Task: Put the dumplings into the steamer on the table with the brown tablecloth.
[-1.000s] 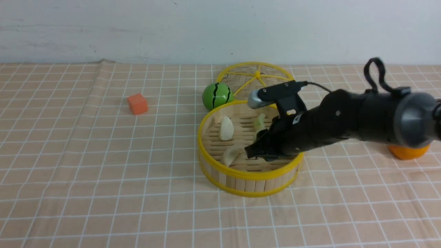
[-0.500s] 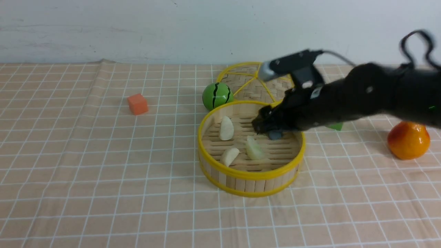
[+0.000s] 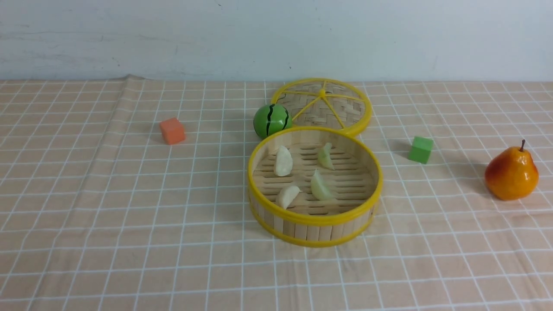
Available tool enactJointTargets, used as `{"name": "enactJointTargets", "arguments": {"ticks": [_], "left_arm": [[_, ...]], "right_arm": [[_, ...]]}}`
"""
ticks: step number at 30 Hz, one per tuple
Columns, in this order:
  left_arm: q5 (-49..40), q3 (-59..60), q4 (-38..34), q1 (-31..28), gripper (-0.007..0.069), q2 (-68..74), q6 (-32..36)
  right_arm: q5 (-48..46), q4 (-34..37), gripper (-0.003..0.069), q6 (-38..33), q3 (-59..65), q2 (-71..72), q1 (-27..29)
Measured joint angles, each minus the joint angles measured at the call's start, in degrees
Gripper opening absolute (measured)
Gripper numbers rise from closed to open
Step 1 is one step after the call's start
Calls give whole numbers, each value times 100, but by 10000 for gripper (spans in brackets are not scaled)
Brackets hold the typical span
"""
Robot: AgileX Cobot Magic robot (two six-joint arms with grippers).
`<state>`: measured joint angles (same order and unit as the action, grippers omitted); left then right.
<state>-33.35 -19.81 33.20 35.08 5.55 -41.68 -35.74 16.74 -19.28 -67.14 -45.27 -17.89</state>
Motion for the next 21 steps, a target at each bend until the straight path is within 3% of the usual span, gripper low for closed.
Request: {"name": "enactJointTargets", "arguments": {"ticks": [4,10,12,15,21], "left_arm": [[0,0,0,0,176,0,0],[0,0,0,0,181,0,0],[0,0,0,0,182,0,0],[0,0,0,0,183,0,0],[0,0,7,0,185,0,0]], "right_arm": [[402,-130,-14,0,1407,1164,0],[1821,-19,-20,0,4279,2277,0],[2108,80,-20,0,4701,2369,0],[2779,534,-19,0,5982,2424,0],[2747,885,-15,-7,6844,2424,11]]}}
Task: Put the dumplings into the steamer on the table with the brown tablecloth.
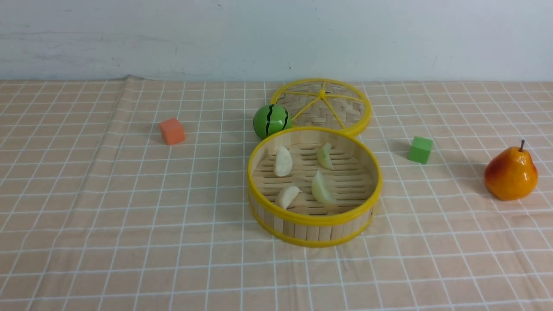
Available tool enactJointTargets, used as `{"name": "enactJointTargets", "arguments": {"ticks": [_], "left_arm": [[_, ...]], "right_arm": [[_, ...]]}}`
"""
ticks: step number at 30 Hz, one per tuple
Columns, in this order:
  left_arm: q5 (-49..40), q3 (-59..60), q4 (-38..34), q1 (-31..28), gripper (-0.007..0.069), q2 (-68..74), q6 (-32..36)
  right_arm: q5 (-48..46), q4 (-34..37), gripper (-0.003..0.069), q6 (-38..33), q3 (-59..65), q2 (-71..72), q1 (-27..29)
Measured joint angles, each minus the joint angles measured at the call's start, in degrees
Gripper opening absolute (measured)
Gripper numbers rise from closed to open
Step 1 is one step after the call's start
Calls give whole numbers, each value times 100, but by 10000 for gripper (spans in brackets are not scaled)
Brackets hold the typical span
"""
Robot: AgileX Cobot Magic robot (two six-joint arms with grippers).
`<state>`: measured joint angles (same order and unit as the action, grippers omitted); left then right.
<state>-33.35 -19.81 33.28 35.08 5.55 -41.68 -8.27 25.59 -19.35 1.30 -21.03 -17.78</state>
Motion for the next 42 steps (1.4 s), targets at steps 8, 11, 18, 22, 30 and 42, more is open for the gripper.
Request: {"name": "enactJointTargets", "arguments": {"ticks": [8,11,18,22,30,42], "left_arm": [[0,0,-6,0,194,0,0],[0,0,-6,0,195,0,0],[-1,4,-6,0,200,7,0],[-1,4,-6,0,205,7,0],[-1,4,-6,0,215,7,0],[-1,4,-6,0,216,7,0]], "right_arm": [[-711,-690,-10,-126,8,685,99],[-967,-690,-10,184,8,1418,384],[-1354,-1176,-10,1468,-25,2160,1075],[-1376,-1899,-10,2385,-34,2160,1137],[-1419,-2459,-9,2927,-47,2160,1137],[-1427,-2467,0,2946,-47,2160,1137]]}}
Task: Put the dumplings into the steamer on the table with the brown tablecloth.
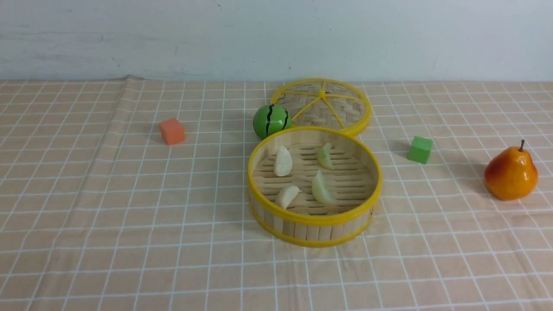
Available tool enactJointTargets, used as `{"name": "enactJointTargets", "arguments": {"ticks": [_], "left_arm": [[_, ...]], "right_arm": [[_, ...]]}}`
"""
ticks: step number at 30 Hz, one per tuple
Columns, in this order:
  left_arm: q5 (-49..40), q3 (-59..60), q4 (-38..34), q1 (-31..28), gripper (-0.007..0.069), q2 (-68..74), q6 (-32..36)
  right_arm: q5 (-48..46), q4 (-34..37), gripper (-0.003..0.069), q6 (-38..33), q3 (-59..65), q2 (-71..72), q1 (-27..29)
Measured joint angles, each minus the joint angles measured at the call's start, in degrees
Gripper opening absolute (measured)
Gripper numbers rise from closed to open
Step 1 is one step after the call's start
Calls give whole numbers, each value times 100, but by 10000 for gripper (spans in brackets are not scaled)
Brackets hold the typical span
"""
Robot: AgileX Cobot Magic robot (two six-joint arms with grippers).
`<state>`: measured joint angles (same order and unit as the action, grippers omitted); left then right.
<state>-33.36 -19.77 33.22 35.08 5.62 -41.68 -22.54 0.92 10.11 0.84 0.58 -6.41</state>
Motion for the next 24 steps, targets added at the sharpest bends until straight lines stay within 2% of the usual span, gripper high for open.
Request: {"name": "enactJointTargets", "arguments": {"ticks": [16,21,24], "left_arm": [[0,0,0,0,219,0,0],[49,362,-12,0,227,-343,0],[180,764,-375,0,228,-615,0]], "right_arm": [[1,0,14,0,0,0,0],[1,0,22,0,0,0,0],[1,0,25,0,0,0,0]]}}
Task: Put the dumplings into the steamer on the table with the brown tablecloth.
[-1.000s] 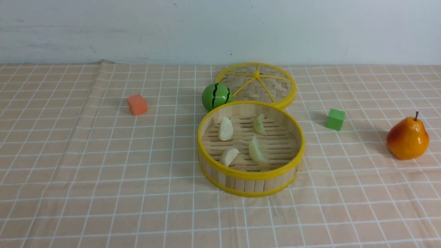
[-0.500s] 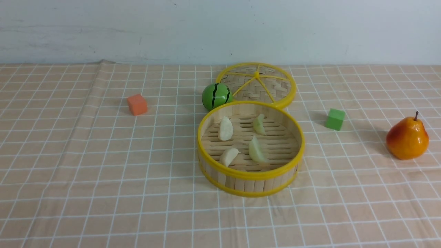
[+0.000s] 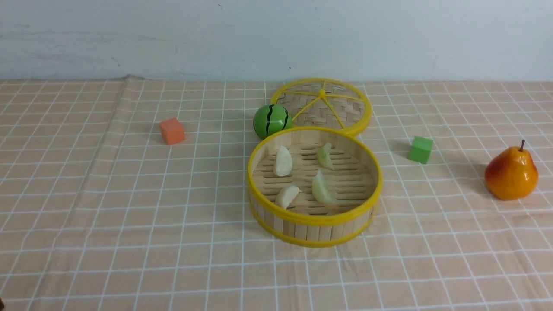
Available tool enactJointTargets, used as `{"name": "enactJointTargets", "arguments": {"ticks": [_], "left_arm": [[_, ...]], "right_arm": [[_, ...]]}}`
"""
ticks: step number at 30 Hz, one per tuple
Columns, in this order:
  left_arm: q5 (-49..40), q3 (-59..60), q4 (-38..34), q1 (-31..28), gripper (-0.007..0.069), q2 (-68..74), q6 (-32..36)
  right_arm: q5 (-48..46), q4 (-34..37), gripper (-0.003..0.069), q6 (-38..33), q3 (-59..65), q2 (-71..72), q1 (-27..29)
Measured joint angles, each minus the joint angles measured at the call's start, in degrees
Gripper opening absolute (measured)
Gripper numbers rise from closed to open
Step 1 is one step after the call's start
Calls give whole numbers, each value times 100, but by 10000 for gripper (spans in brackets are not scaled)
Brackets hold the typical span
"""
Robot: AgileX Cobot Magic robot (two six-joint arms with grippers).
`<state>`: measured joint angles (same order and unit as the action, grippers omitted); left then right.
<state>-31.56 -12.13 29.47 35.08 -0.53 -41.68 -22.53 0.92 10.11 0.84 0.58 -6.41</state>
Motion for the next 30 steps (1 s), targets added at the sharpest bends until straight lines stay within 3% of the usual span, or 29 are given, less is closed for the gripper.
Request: {"name": "enactJointTargets", "arguments": {"ticks": [3,7,10,14,17,23,30], "left_arm": [[156,376,-607,-46,228,-11,0],[641,925,-1556,-634,232,-11,47],[1874,1344,-2443,-1632,235,-11,687],[2556,1366,-2793,-2443,235,-11,1758],[2359,1366,-2947,-2793,235,-11,2276],[980,1396,-3492,-2908,219,-11,2655],[932,1396,-3809,-2908,31,-11,3562]], "right_arm": [[0,0,30,0,0,0,0],[0,0,34,0,0,0,0],[0,0,40,0,0,0,0],[-2,0,42,0,0,0,0],[-2,0,43,0,0,0,0],[-2,0,52,0,0,0,0],[-2,0,61,0,0,0,0]]}}
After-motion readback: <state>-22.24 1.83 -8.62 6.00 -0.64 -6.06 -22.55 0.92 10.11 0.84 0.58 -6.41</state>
